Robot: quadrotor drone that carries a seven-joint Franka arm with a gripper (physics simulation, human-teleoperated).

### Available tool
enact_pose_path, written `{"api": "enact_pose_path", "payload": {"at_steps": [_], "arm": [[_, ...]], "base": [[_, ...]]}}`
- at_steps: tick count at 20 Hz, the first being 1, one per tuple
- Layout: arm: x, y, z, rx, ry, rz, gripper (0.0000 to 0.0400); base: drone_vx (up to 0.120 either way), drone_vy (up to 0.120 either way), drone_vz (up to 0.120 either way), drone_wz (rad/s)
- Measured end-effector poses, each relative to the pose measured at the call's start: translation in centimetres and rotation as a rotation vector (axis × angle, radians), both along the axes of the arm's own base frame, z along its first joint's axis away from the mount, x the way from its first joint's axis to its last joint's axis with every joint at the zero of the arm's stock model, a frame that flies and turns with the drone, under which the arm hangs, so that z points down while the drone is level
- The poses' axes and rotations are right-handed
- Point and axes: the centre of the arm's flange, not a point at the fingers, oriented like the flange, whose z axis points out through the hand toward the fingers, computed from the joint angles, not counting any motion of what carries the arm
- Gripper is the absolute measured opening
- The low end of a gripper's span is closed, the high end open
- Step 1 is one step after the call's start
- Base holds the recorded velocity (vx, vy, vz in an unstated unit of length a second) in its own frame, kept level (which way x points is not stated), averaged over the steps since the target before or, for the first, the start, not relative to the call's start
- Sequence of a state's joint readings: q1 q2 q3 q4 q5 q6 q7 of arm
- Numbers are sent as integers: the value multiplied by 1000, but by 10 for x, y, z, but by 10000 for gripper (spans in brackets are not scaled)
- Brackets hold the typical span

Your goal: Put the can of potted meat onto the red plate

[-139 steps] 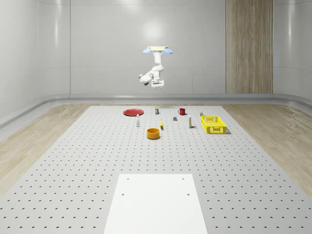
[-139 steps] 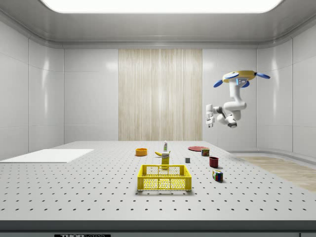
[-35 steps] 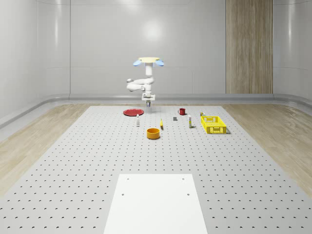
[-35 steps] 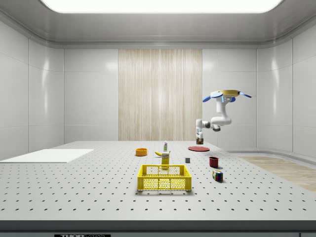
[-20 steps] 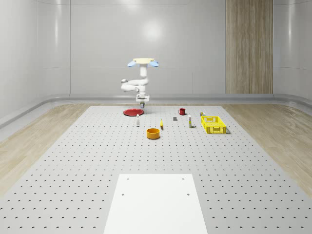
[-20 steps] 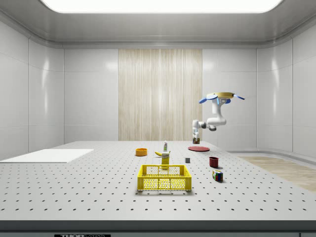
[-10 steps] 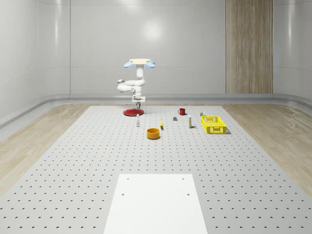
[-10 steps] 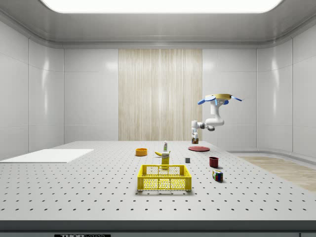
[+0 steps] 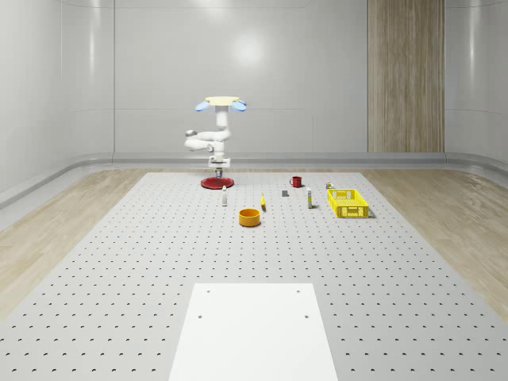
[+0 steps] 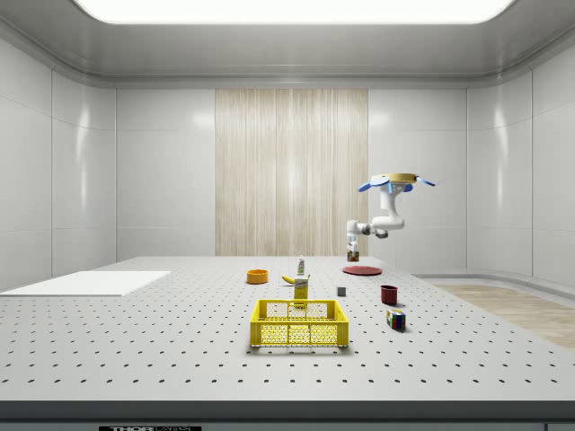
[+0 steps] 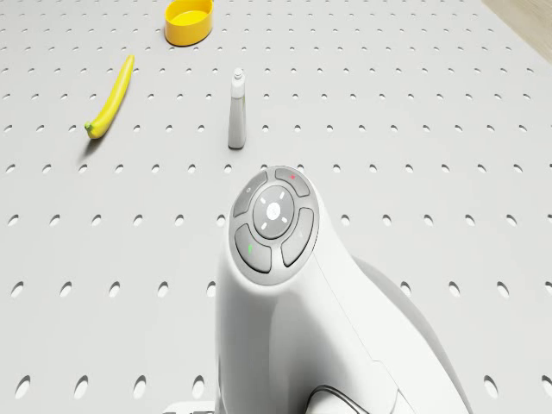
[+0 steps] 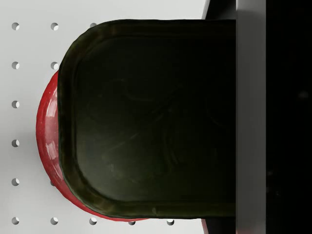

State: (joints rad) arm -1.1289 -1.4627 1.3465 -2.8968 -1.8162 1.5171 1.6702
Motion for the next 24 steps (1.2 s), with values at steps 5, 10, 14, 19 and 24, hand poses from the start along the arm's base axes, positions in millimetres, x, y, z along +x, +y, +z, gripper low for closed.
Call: {"api": "enact_pose_path", "payload": {"at_steps": [5, 10, 14, 19, 24], "arm": [[0, 0, 4, 0, 0, 1, 280], [0, 0, 21, 0, 0, 1, 280], [0, 0, 36, 0, 0, 1, 280], [0, 0, 48, 2, -1, 3, 339], [0, 0, 42, 3, -1, 5, 383]], "base": [[0, -40, 0, 0], [0, 0, 0, 0], [0, 0, 0, 0], [0, 0, 0, 0], [0, 0, 0, 0]]}}
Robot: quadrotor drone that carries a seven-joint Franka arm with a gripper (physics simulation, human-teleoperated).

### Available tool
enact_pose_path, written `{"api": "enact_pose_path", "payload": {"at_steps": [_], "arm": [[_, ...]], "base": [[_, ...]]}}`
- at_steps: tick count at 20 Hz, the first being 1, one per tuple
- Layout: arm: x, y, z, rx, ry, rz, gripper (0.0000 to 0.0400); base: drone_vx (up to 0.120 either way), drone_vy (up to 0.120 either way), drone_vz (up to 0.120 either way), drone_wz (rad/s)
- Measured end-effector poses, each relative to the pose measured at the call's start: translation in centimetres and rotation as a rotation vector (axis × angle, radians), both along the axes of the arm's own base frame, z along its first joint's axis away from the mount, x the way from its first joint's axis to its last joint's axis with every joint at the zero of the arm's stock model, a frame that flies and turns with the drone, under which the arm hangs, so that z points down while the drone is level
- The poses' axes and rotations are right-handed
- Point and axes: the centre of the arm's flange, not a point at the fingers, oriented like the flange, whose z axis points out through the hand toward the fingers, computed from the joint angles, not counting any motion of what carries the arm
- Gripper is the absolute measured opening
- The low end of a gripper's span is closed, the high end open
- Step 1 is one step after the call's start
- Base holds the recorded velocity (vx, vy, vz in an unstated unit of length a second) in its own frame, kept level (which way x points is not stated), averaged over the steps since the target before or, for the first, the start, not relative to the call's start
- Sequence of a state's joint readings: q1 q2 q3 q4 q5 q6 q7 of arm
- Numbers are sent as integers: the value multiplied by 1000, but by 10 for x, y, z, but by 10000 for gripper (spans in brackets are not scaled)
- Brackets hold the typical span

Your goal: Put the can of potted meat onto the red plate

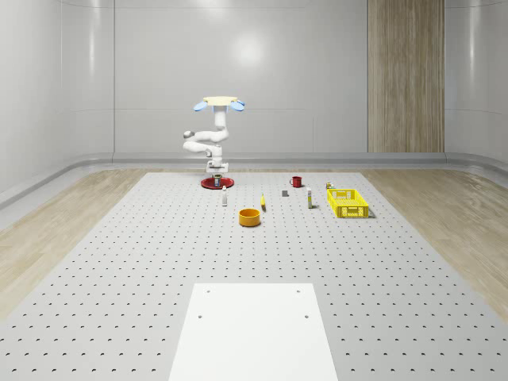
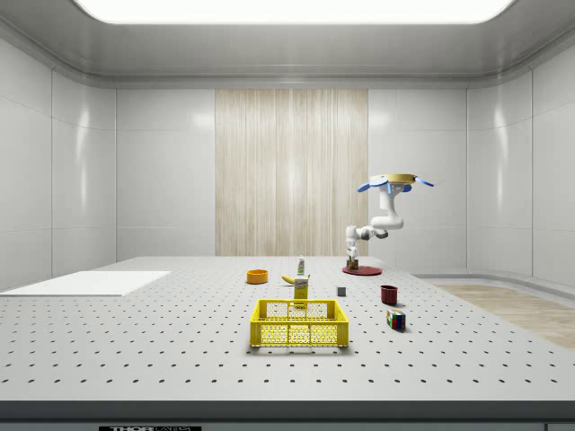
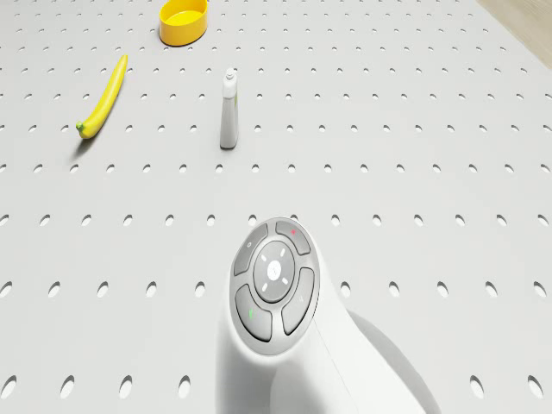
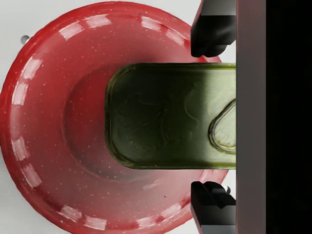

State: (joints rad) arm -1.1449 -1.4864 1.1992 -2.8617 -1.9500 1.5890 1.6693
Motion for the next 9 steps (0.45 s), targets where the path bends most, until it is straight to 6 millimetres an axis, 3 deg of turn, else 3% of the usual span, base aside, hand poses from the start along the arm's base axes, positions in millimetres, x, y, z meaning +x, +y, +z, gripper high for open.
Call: {"api": "enact_pose_path", "payload": {"at_steps": [9], "arm": [[0, 0, -12, 1, 0, 1, 398]], "base": [[0, 0, 0, 0]]}}
